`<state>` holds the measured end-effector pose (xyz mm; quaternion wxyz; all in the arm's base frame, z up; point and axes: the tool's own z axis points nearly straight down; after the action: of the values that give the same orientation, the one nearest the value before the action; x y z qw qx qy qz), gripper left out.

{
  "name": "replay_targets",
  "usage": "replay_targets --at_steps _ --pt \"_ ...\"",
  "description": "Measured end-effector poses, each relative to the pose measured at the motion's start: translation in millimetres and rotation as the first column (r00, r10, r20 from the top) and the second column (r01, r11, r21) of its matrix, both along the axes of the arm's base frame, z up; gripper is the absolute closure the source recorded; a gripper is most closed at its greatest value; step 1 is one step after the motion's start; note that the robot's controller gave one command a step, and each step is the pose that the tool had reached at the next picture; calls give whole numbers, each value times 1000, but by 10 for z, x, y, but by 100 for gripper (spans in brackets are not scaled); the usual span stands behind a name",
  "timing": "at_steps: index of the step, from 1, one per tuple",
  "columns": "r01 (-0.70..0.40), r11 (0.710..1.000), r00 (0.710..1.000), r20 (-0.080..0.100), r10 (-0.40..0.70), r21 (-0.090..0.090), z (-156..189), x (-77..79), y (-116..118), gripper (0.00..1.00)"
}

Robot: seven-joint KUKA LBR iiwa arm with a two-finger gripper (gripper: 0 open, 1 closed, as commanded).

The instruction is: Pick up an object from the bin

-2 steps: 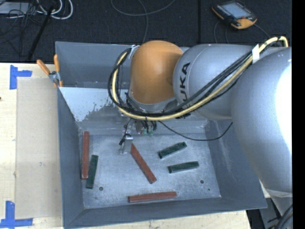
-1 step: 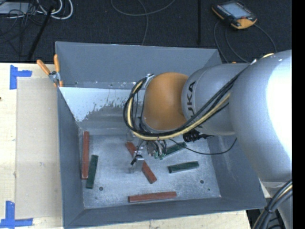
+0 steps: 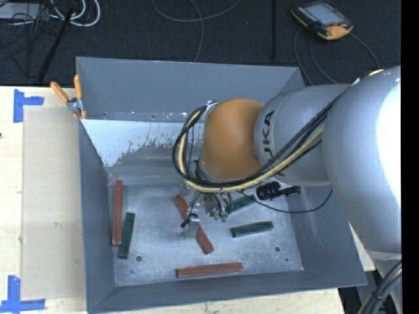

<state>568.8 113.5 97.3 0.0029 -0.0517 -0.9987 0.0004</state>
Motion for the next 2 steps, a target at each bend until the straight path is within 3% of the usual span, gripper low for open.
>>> replay_targets --at_steps 1,2 --pt "70 998 998 8 -70 2 121 -2 -132 0" --pt "129 992 992 3 -129 1 -291 23 -238 0"
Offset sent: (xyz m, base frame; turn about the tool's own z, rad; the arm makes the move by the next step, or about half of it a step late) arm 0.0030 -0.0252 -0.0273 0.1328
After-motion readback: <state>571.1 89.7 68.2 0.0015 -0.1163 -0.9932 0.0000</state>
